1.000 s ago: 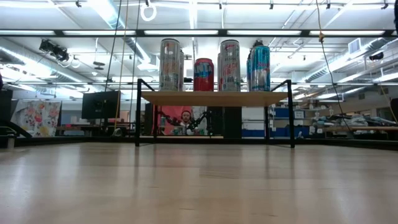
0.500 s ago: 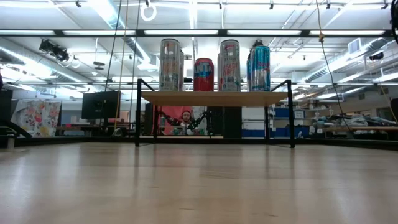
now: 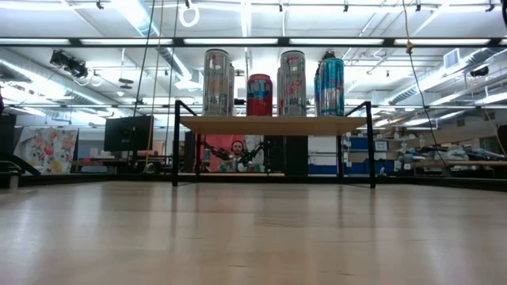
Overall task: Place canned beverage on shelf
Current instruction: Put the red soda can on the shelf aligned with the other red soda can
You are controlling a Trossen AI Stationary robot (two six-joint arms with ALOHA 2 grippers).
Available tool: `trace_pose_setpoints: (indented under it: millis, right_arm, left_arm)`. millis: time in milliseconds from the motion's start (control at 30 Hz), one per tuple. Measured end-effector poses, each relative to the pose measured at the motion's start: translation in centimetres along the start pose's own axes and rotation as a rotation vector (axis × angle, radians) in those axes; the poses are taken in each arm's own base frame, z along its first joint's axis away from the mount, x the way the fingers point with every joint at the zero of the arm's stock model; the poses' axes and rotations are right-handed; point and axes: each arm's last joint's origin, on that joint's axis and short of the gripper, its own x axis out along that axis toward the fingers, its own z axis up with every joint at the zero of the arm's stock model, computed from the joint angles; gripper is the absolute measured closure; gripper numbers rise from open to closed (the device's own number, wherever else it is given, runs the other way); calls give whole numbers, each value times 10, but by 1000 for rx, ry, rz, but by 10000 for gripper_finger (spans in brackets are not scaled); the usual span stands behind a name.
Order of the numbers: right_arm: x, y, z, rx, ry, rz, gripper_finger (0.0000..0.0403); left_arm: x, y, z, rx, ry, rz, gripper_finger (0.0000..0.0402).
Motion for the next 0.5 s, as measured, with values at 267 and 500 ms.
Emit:
trace_pose_setpoints:
  millis: [267, 500]
  right_arm:
    - [23, 6, -9, 115, 128, -43, 31]
    - [28, -3, -14, 216, 210, -148, 31]
  left_arm:
    - [0, 0, 0, -6, -1, 0, 395]
    - [0, -1, 2, -12, -19, -11, 395]
